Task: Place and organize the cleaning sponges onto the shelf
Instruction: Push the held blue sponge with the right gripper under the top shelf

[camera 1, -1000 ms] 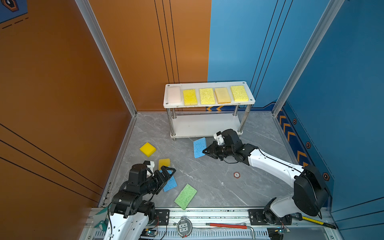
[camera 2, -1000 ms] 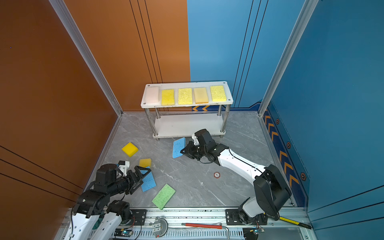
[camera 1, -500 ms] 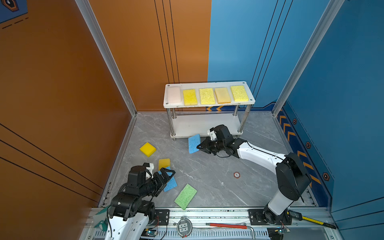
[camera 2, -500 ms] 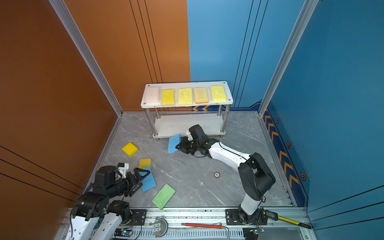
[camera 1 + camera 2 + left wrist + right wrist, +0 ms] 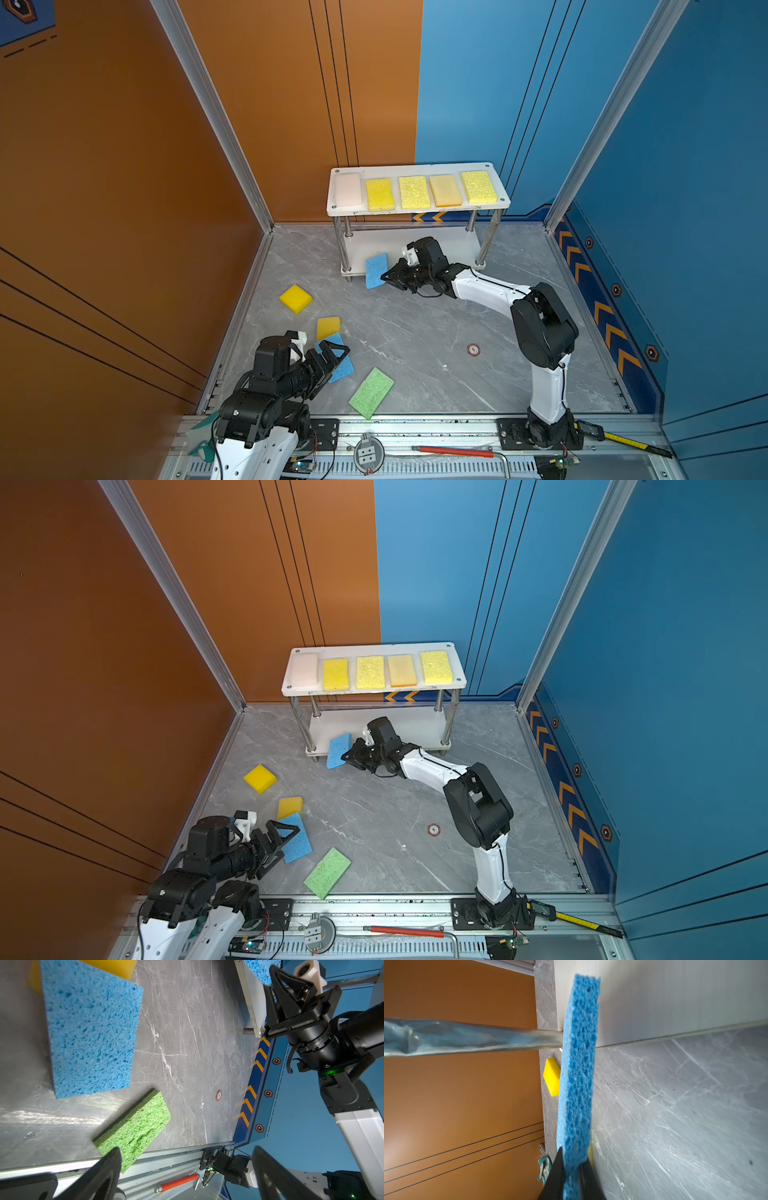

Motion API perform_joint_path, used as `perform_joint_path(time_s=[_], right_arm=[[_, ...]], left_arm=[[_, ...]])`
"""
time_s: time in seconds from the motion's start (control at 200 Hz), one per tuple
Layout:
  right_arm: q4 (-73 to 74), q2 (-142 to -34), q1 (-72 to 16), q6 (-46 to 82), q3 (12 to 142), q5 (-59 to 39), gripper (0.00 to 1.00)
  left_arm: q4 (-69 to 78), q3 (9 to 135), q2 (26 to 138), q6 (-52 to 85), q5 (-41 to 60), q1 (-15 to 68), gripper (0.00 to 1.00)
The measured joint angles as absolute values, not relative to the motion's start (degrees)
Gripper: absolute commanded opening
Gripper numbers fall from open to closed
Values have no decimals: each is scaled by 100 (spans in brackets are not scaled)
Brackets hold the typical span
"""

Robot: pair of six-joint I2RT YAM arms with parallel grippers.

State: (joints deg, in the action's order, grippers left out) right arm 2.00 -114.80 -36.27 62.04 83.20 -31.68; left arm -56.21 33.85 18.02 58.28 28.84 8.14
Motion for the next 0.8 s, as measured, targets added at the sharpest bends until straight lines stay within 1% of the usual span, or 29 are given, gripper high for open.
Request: perform_joint_path(time_s=[0.28, 0.47, 0.696, 0.801], right_arm=[[320, -12210, -3594, 6246, 8952, -3166, 13], [351, -12591, -3599, 6285, 9268, -3157, 15], [530, -12641, -3605, 6438, 9371, -3011, 15], [585, -12715, -3612, 6504, 9509, -2932, 18]], left_arm=[[-5795, 3389, 1789, 5828, 2912, 814, 98], [-5900, 3420, 1791, 5826, 2941, 814, 98], [-5905, 3420, 1828, 5824, 3006, 814, 98], [-5931, 3420, 1833, 5808, 3026, 814, 98]])
